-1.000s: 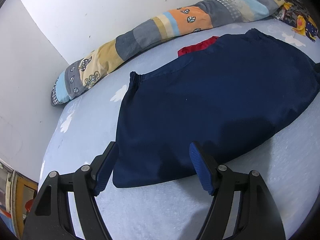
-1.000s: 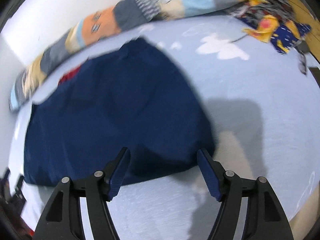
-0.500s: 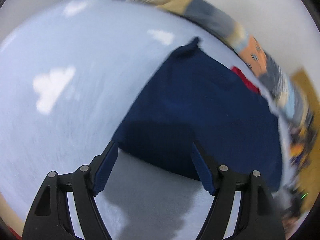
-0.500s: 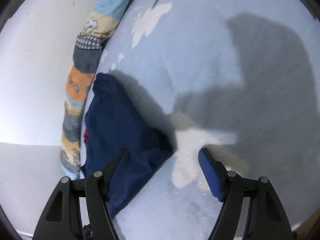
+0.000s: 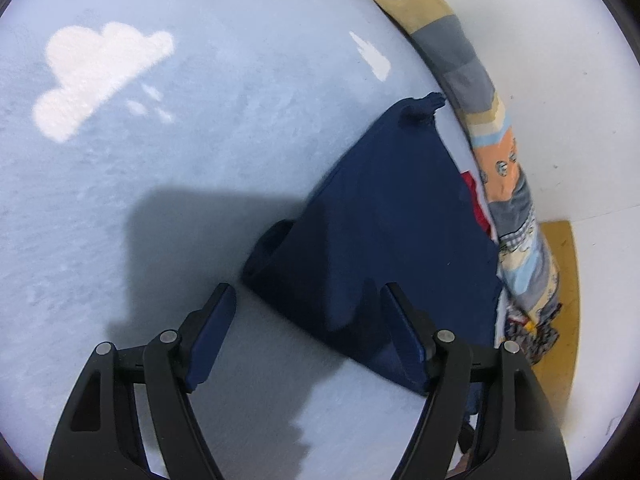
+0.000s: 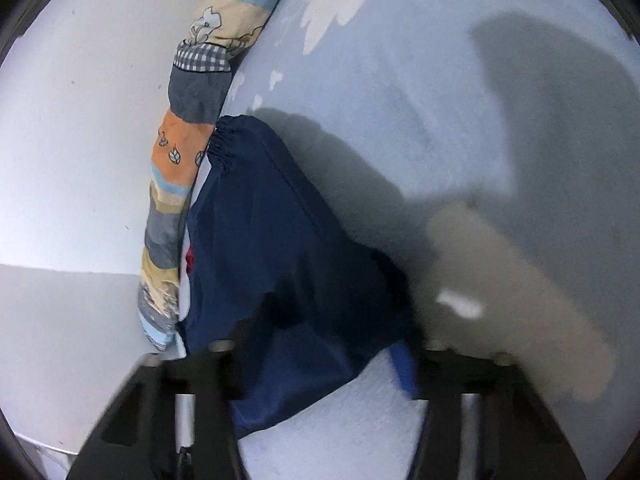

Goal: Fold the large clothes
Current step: 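Grasp the folded jacket edge with both grippers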

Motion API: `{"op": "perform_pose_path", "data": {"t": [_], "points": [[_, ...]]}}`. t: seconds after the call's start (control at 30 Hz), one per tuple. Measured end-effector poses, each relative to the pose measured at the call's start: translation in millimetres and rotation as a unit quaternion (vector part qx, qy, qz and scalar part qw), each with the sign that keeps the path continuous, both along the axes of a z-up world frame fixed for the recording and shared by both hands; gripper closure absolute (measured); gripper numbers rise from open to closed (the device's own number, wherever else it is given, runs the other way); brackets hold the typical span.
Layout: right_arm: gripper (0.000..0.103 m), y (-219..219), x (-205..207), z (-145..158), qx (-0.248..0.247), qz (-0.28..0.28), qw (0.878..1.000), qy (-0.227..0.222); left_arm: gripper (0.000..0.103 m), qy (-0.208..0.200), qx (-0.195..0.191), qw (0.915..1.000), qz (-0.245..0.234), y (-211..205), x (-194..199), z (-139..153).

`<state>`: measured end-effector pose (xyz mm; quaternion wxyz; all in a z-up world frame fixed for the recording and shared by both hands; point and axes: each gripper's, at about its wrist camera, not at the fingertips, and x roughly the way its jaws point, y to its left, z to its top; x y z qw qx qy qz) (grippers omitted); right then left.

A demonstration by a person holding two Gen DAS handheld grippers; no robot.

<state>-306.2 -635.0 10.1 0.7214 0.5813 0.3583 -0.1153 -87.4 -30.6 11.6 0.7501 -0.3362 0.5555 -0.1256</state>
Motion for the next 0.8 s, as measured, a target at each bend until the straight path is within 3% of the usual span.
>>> {"op": "perform_pose_path", "data": {"t": [0.03, 0.07, 0.1, 0.17, 0.27, 0.33, 0.57, 0.67, 0.73, 0.8], "points": [[0.072, -1.0, -0.4, 1.5, -0.003, 0.005, 1.0, -0.005, 0.042, -0.004, 0.003, 1.0, -0.002, -4.2, 3.3, 0.3], [0.082, -0.7, 0.3, 6.3, -0.01, 0.009, 1.0, -0.013, 0.062, -0.007, 0.014, 0.9999, -0.004, -7.4, 5.1, 1.1], [0.084, -0.1, 2.0, 10.9, -0.024, 0.014, 1.0, -0.011, 0.076, -0.011, 0.031, 0.9994, -0.007, -13.2, 6.5, 2.2], [0.086, 4.5, 6.8, 26.1, -0.07, 0.028, 0.997, -0.005, 0.086, -0.026, 0.062, 0.9976, -0.012, -20.5, 9.3, 9.2], [0.091, 10.2, 10.5, 49.5, -0.149, 0.04, 0.988, 0.008, 0.092, -0.057, 0.117, 0.9911, -0.029, -33.8, 6.8, 23.7], [0.092, 10.7, 7.2, 60.6, -0.171, 0.036, 0.985, -0.001, 0.095, -0.082, 0.14, 0.9859, -0.042, -38.4, 3.2, 33.8], [0.093, 20.1, -9.0, 96.3, -0.226, 0.034, 0.973, -0.025, 0.096, -0.134, 0.128, 0.9802, -0.069, -37.4, -15.4, 67.7], [0.093, 19.6, -10.5, 92.1, -0.209, 0.036, 0.977, -0.027, 0.096, -0.128, 0.131, 0.9808, -0.067, -33.4, -15.4, 67.2], [0.087, 11.6, -11.4, 76.7, -0.161, 0.027, 0.986, -0.035, 0.094, -0.103, 0.129, 0.9841, -0.067, -32.3, -10.1, 56.4], [0.084, 0.3, -16.5, 61.8, -0.129, 0.0, 0.992, -0.005, 0.085, -0.076, 0.141, 0.9855, -0.055, -26.8, -6.8, 46.2]]}}
